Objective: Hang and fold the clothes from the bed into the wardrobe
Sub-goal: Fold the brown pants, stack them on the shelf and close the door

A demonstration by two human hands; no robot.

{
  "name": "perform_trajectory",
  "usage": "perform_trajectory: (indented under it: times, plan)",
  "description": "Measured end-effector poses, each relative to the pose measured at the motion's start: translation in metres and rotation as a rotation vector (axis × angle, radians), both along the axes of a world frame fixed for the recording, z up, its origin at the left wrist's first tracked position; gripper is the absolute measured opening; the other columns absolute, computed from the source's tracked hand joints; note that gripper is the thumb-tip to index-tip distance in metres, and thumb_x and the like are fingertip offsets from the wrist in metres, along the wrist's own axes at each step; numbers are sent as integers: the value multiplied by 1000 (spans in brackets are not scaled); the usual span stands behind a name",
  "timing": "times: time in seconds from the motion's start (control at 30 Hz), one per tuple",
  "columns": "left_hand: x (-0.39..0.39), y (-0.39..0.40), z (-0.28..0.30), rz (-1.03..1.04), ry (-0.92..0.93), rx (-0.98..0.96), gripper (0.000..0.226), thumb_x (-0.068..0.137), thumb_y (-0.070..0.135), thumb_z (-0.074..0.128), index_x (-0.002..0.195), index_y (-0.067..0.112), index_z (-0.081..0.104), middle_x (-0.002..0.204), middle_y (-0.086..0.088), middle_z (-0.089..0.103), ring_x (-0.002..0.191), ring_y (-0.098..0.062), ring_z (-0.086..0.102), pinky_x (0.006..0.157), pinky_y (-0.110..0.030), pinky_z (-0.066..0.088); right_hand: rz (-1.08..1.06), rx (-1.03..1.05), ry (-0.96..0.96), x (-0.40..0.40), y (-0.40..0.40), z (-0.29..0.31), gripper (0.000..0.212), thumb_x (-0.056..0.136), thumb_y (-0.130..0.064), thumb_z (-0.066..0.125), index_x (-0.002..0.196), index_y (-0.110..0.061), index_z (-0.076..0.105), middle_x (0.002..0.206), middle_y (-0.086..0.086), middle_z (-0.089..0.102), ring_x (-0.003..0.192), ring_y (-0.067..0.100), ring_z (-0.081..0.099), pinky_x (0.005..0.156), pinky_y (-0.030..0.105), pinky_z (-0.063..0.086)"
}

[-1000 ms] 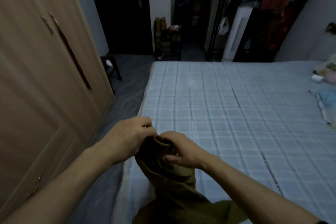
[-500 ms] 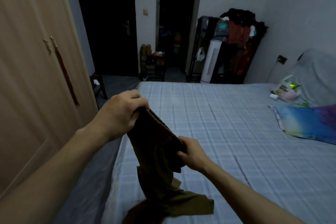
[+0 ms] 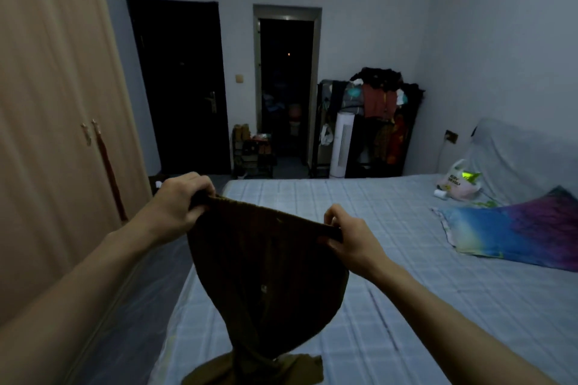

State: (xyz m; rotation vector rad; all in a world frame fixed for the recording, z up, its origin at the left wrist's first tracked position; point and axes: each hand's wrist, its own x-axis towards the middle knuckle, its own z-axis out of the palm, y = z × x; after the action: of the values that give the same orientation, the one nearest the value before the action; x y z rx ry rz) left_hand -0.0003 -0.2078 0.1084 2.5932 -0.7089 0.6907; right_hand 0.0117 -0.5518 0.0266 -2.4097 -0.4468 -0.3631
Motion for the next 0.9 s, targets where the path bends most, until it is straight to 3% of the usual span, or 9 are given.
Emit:
perform_trajectory:
  times: [0.1,0.2,0.33,0.43,0.57,0.63,0.77,0.9]
  plan:
    - [-19,-19,12,39,-12,-26,30,74,-9,73,84,17,62,82,1,59,74,-12,56,67,-24,42,135,-9,0,-28,-37,22,37,85,-15,71,94,-38,43,88,-11,60,78,6,64,67,30,57]
    - [-38,-38,20,81,-47,-69,33,75,-7,73,84,22,60,81,1,61,74,-16,59,66,-23,42,223,-30,9,-53,-64,33,37,85,-12,70,95,-40,49,96,-17,60,87,-1,63,75,26,58]
    - [-65,-57,27,101,-107,-115,34,76,-5,72,85,24,60,82,2,63,73,-11,57,64,-19,39,273,41,115,-82,-84,36,24,84,-6,73,92,-28,66,92,-10,67,80,5,70,66,22,58]
    - [-83,-60,32,111,-148,-133,29,78,-2,72,87,24,62,84,4,63,75,-7,57,64,-17,39,282,93,208,-103,-91,35,21,80,-4,76,88,-24,71,87,-4,72,76,9,72,69,24,58]
    - [-102,-55,45,115,-192,-170,27,79,-3,69,89,21,63,87,1,65,79,-17,61,69,-27,46,420,276,442,-131,-90,36,11,78,-2,77,88,-7,73,88,10,74,86,26,73,76,31,58]
    - [-111,-45,52,108,-189,-180,24,80,-2,70,90,20,64,88,-1,65,80,-19,61,69,-31,48,458,276,470,-143,-84,35,11,78,-6,77,87,-3,72,87,16,73,86,30,72,79,35,59]
    - [-128,-14,72,108,-165,-185,26,81,1,72,88,24,63,85,2,64,80,-18,63,68,-35,52,310,267,288,-154,-59,46,3,82,-4,74,84,-6,73,79,10,73,77,20,72,75,34,58]
    - [-145,13,80,115,-143,-237,22,82,5,74,89,24,64,82,9,66,81,-8,64,68,-26,50,80,329,16,-153,-41,84,10,83,-5,73,81,-14,71,80,4,72,76,12,71,72,32,58]
